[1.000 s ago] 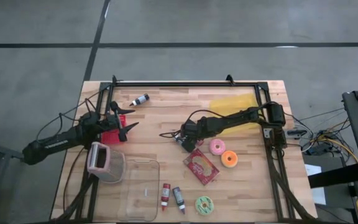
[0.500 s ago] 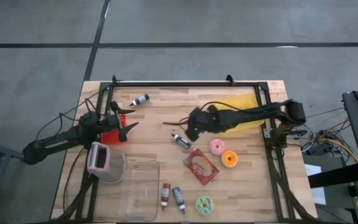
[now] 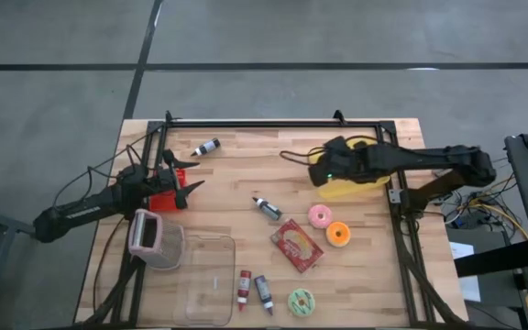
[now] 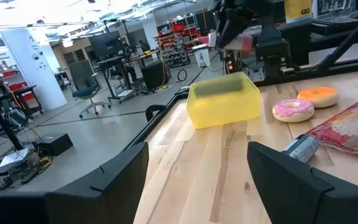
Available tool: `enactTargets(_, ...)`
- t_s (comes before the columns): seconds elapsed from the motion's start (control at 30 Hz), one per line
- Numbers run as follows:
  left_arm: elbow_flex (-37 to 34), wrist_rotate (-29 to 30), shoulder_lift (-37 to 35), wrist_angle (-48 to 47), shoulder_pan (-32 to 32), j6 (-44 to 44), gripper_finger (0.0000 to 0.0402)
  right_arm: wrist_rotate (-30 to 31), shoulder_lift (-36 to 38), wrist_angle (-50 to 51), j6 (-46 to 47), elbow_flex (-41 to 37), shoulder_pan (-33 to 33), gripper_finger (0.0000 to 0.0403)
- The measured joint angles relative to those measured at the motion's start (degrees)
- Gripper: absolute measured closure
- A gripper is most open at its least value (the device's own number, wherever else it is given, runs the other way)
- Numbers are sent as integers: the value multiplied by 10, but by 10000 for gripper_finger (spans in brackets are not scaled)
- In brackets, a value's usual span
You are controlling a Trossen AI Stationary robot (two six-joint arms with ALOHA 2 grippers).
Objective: Pick & Place Food Item
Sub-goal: Put the pink food coloring bottle into the yellow bin
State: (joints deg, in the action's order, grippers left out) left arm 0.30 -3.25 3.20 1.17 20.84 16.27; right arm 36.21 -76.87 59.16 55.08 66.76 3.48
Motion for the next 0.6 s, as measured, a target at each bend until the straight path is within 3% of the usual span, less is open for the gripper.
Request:
enactTargets(0.17, 0, -1, 0, 0, 0, 0, 124, -3, 35, -21, 5, -52, 45, 246)
enactTargets(0.33, 0, -2, 0, 0, 0, 0, 124, -46, 42, -106, -22, -121, 88, 248)
enactTargets(0.6, 0, -2, 0, 0, 0, 0, 124, -89, 37, -230, -26, -206, 106, 245)
